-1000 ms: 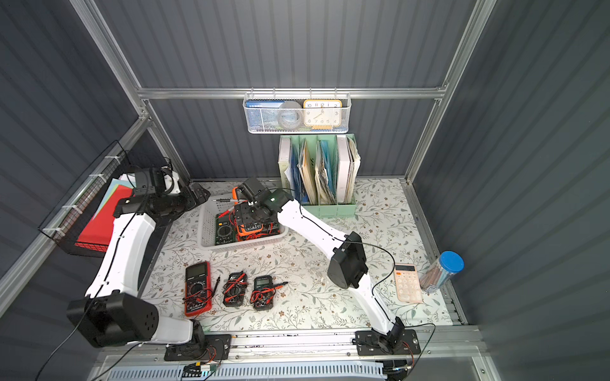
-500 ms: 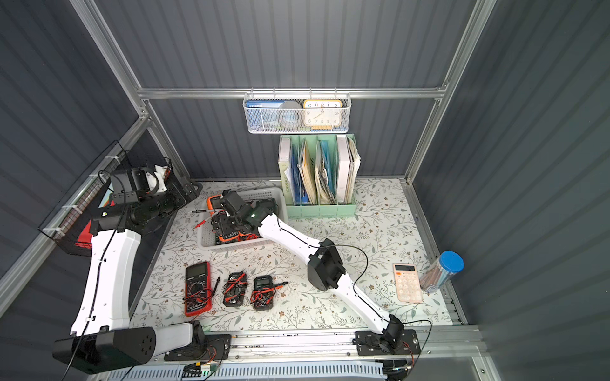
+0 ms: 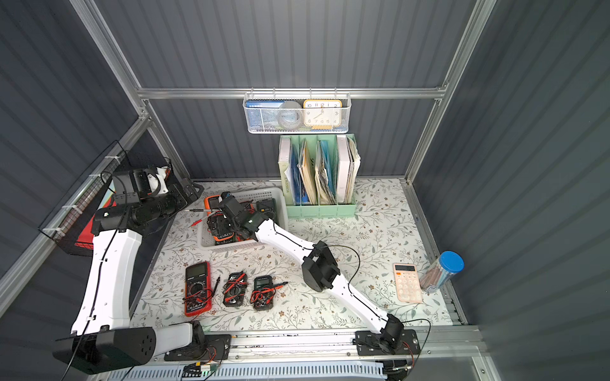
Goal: Put the multimeter into the basket
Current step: Place the multimeter in the basket.
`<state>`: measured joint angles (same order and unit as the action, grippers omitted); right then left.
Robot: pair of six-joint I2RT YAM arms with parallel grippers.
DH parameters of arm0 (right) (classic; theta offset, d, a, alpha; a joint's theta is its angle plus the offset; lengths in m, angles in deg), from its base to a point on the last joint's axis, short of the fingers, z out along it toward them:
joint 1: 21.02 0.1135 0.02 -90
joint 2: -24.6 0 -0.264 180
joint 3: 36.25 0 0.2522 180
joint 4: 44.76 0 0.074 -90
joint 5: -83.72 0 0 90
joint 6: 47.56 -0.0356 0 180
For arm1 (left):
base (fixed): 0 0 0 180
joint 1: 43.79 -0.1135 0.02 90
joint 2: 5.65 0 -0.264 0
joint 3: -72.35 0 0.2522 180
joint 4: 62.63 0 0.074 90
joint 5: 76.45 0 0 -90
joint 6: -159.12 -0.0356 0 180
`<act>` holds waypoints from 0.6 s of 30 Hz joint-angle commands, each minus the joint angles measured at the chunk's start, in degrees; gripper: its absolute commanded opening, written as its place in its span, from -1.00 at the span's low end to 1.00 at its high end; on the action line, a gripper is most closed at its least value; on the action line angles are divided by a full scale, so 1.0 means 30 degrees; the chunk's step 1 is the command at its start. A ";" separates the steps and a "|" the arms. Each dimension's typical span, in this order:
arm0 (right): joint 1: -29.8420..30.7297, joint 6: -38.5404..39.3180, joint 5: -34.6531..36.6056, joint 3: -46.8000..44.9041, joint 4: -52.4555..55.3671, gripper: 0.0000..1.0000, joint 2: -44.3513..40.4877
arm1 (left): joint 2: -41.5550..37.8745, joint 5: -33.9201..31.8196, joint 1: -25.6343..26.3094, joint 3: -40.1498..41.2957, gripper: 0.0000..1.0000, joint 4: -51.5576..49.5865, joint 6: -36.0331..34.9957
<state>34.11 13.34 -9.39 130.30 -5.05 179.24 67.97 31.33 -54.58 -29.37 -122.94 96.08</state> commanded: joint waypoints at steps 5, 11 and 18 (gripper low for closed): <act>-0.0156 -0.0380 0.0996 0.0296 -0.1194 0.77 0.0189 | -0.0095 0.0200 0.0087 0.0485 0.98 -0.0394 0.0184; -0.0156 -0.0671 0.1069 0.0120 -0.1428 0.98 0.0242 | -0.0220 0.0211 0.0109 0.0694 0.99 -0.0374 0.0104; -0.0155 -0.0912 0.0614 0.0090 -0.1510 0.98 0.0063 | -0.0255 0.0058 0.0124 0.0618 0.98 -0.0608 -0.0139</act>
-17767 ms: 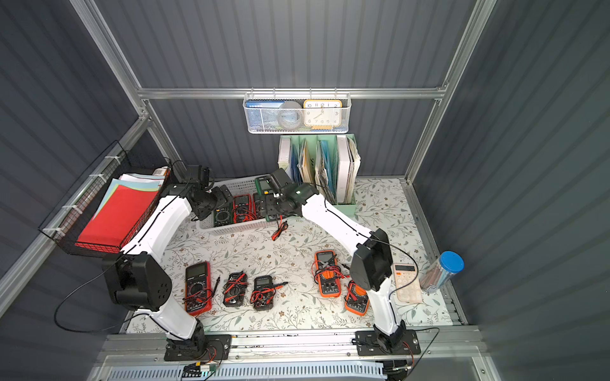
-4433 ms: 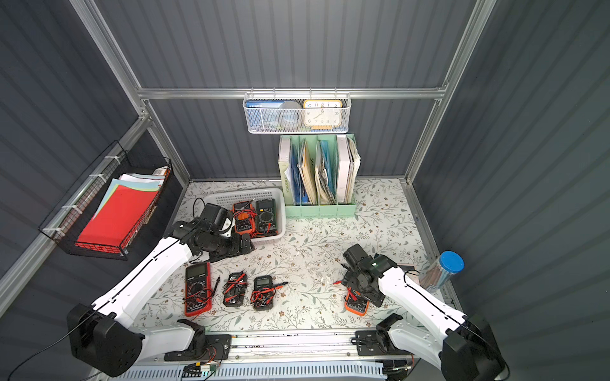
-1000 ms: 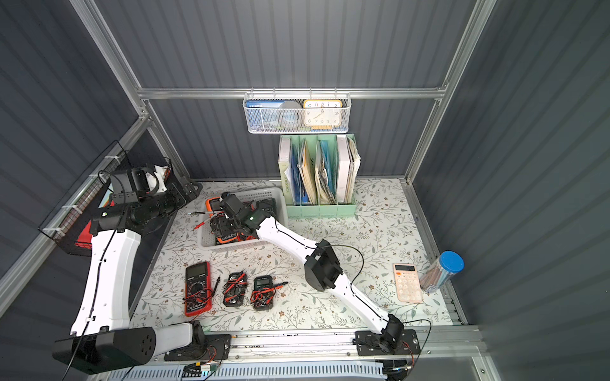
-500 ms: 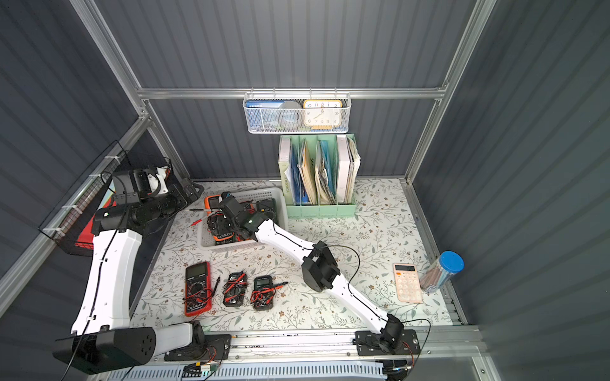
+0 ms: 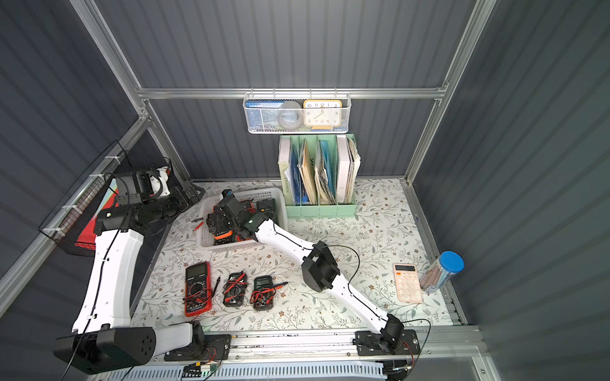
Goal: Put the multimeter into the basket
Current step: Place the multimeter in the basket, then pick up the multimeter from the center of the board.
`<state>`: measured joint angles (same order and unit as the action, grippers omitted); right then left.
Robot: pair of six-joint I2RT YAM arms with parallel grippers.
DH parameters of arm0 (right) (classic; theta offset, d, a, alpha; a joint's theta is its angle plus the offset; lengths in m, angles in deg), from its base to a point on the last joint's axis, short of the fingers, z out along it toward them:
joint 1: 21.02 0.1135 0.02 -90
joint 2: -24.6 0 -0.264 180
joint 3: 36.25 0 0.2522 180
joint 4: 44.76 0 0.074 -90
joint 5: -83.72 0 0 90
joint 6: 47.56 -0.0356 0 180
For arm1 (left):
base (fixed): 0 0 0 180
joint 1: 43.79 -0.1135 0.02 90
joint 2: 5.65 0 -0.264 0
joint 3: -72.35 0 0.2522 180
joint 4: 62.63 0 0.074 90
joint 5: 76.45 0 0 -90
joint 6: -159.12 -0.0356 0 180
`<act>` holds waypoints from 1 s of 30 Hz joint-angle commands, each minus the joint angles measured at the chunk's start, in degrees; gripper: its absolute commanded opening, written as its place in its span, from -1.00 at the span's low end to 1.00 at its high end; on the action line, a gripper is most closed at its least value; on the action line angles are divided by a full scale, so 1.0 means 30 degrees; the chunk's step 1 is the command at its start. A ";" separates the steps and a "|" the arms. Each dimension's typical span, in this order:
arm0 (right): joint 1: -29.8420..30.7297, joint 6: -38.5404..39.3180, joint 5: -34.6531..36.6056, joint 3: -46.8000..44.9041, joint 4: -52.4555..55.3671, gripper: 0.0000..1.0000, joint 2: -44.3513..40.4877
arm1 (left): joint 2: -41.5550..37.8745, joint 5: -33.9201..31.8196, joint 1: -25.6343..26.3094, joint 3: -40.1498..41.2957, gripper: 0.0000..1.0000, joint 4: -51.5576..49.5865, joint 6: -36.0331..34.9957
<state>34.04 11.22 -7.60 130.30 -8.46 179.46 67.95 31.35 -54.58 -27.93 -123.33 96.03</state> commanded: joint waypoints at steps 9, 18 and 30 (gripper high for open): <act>0.0214 0.0389 -0.0825 -0.1627 -0.0488 0.98 -0.3185 | -0.0273 0.0210 0.0124 -0.1065 0.99 -0.1307 -0.0386; 0.0423 0.0230 0.0600 -0.6782 0.2014 0.98 -0.8709 | -0.0926 0.0563 0.0276 -0.1785 0.98 -0.3468 -0.0708; 0.0503 -0.1721 0.3020 -1.9742 0.3265 0.98 -1.6853 | -0.3243 -0.1391 0.2179 0.2293 0.99 -0.5877 -0.1279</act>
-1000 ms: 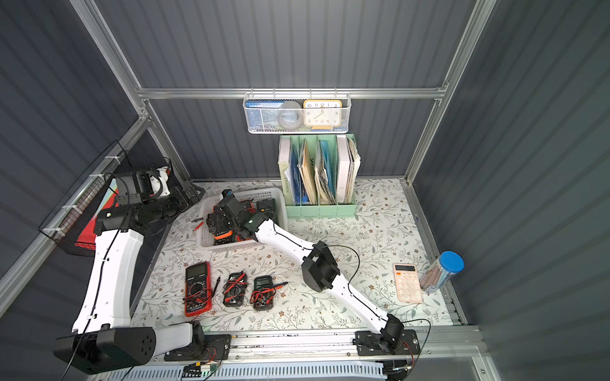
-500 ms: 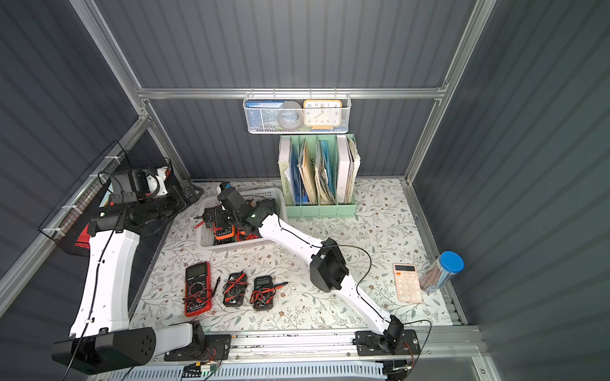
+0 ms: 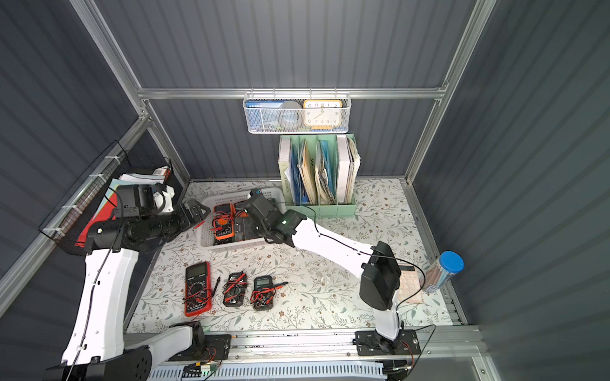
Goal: Put the multimeter into the basket
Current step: Pick up the multimeter from the center of the board.
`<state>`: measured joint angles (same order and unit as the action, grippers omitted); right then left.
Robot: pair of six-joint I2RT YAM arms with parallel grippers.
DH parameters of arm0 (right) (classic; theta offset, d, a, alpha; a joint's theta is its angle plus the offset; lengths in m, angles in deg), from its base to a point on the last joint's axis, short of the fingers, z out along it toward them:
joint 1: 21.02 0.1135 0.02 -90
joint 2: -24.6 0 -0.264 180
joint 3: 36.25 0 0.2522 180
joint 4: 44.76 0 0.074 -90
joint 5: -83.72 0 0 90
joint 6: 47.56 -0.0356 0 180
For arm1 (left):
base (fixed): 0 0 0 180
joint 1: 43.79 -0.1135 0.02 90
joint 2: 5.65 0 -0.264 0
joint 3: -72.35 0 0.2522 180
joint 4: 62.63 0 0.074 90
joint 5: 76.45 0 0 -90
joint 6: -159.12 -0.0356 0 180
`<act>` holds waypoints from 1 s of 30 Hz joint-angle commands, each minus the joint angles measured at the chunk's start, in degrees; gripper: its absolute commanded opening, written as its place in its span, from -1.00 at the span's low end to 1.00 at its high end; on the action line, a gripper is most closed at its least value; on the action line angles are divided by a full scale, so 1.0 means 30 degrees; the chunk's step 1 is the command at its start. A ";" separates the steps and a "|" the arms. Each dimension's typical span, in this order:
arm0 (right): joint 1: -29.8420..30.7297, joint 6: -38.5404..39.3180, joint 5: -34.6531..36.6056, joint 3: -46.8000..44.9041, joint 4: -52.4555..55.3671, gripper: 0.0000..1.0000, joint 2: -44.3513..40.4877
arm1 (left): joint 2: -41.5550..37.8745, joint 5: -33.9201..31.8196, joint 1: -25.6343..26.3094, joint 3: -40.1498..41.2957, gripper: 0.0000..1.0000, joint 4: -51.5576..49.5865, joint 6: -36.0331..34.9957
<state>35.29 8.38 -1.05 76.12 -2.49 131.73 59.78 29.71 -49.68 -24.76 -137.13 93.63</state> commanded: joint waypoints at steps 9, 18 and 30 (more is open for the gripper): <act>0.1778 -0.2593 0.0793 -0.5839 0.4299 0.98 -0.1985 | -0.2271 -0.1465 0.2634 0.6211 0.99 -0.0073 0.1232; 0.3351 -0.3630 0.0189 -0.5482 0.4358 0.98 -0.0254 | -0.2008 -0.1441 0.3492 0.9707 0.98 0.1168 0.1505; 0.4020 -0.3936 -0.0559 -0.3493 0.4819 0.98 0.2725 | -0.0114 -0.1909 0.3926 1.0271 0.98 0.2584 0.1109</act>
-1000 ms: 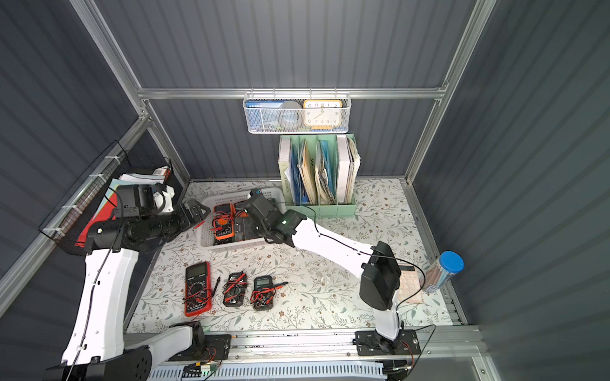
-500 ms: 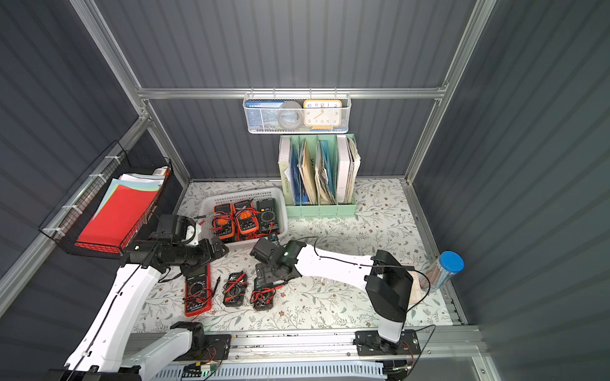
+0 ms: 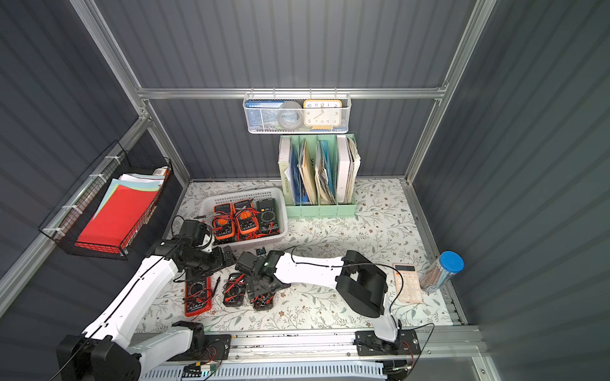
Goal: Put the multimeter into the basket
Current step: Pick up the multimeter from the center of the board.
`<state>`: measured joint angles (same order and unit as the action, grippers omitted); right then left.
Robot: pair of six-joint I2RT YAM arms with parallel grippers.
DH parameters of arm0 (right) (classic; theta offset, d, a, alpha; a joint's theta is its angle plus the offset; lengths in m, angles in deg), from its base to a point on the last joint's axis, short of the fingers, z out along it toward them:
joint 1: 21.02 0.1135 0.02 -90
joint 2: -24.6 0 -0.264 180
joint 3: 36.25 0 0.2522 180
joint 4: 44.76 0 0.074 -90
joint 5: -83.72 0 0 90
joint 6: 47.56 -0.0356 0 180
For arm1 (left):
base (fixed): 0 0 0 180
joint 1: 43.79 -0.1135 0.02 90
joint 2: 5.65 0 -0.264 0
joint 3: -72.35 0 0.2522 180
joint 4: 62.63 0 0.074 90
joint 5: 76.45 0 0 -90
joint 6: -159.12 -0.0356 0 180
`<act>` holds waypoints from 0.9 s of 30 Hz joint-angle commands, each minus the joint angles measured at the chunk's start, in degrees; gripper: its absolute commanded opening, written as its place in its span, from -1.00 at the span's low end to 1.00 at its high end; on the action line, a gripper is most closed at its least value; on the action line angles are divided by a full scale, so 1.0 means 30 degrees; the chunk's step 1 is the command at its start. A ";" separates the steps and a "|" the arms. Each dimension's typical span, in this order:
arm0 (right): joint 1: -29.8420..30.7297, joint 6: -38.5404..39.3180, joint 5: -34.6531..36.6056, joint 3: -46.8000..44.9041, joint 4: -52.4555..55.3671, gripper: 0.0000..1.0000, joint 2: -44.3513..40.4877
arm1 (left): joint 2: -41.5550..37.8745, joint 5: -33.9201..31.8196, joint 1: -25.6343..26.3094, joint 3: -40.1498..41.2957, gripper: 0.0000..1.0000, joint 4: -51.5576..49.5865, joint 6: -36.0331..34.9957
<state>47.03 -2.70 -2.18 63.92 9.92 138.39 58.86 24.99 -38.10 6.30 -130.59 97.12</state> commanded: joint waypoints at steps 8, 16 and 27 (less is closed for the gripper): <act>0.0206 -0.0116 -0.0749 0.0710 0.0926 0.97 0.1994 | 0.0485 -0.0211 0.0065 0.0007 0.99 0.0897 0.0039; 0.0197 0.0106 -0.1246 0.0831 0.0786 0.94 0.2894 | 0.0488 -0.0211 0.0065 -0.0001 0.98 0.1116 0.0271; 0.0025 0.0196 -0.0383 0.1498 0.1157 0.98 0.2691 | 0.0473 -0.0269 0.0065 0.0144 0.99 0.1363 0.0492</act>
<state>47.27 -2.68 -3.43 68.60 13.25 143.33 60.11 24.86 -38.10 6.30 -127.01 97.45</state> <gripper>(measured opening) 0.990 0.992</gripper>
